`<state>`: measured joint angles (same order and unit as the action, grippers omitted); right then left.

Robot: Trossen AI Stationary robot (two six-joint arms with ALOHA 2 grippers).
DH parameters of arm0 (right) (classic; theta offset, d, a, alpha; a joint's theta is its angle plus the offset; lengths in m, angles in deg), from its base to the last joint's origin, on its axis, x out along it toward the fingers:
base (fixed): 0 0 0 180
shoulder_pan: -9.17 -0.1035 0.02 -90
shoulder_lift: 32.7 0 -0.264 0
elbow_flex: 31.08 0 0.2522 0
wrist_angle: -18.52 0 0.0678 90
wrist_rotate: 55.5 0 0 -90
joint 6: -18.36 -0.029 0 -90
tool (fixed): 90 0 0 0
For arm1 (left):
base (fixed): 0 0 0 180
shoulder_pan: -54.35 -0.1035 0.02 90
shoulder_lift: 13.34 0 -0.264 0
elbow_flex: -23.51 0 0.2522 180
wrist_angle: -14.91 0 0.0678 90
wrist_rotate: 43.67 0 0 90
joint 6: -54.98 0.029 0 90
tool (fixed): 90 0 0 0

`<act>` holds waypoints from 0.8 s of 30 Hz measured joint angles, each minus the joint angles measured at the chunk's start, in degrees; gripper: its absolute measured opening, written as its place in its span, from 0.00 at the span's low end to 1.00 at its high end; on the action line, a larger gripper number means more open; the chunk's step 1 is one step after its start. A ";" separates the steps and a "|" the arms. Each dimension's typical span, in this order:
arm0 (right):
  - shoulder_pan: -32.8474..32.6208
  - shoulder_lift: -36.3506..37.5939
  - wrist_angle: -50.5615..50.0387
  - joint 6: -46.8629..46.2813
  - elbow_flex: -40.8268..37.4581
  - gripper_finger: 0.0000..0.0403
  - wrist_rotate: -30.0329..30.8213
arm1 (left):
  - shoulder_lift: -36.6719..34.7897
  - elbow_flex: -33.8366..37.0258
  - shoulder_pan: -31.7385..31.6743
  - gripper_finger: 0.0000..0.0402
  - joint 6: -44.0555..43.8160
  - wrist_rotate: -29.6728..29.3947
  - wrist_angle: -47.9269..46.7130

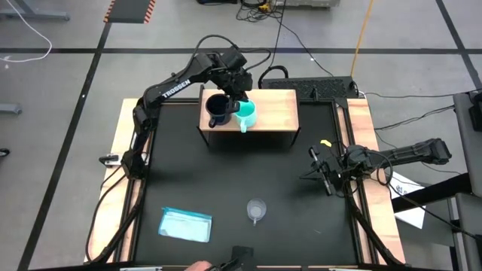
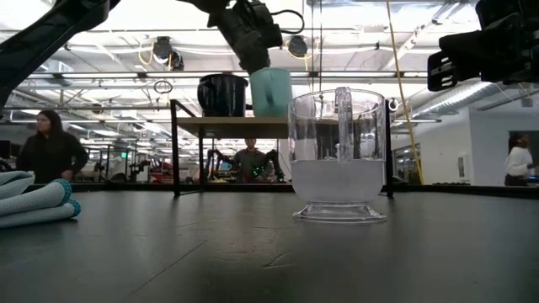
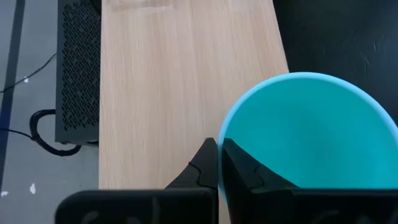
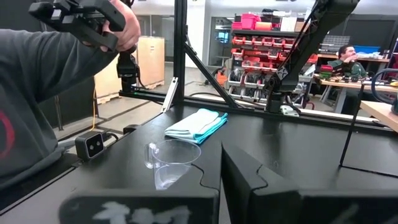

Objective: Stack small to large cups/mugs on shelf
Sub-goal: Put the light blue mug on the shelf

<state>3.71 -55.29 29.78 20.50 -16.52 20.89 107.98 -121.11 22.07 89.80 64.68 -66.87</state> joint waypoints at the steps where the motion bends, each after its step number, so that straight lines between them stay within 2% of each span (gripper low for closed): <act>1: 0.00 0.01 0.02 0.06 0.02 0.00 0.02 | 0.02 0.03 0.10 0.01 -0.01 -0.18 0.28; 9: 0.00 0.00 0.01 0.25 0.00 0.00 0.02 | 0.06 0.03 2.31 0.03 0.54 -6.64 2.05; 16: 0.00 0.00 0.02 0.21 0.02 0.00 0.02 | 0.11 0.05 3.57 0.02 0.97 -9.34 2.04; 24: 0.00 0.00 0.00 0.10 0.01 0.00 0.00 | 0.83 0.47 3.64 0.19 -0.30 -10.58 1.07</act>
<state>3.71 -55.29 29.77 20.60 -16.51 20.89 108.81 -120.64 25.71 89.50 54.10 -65.80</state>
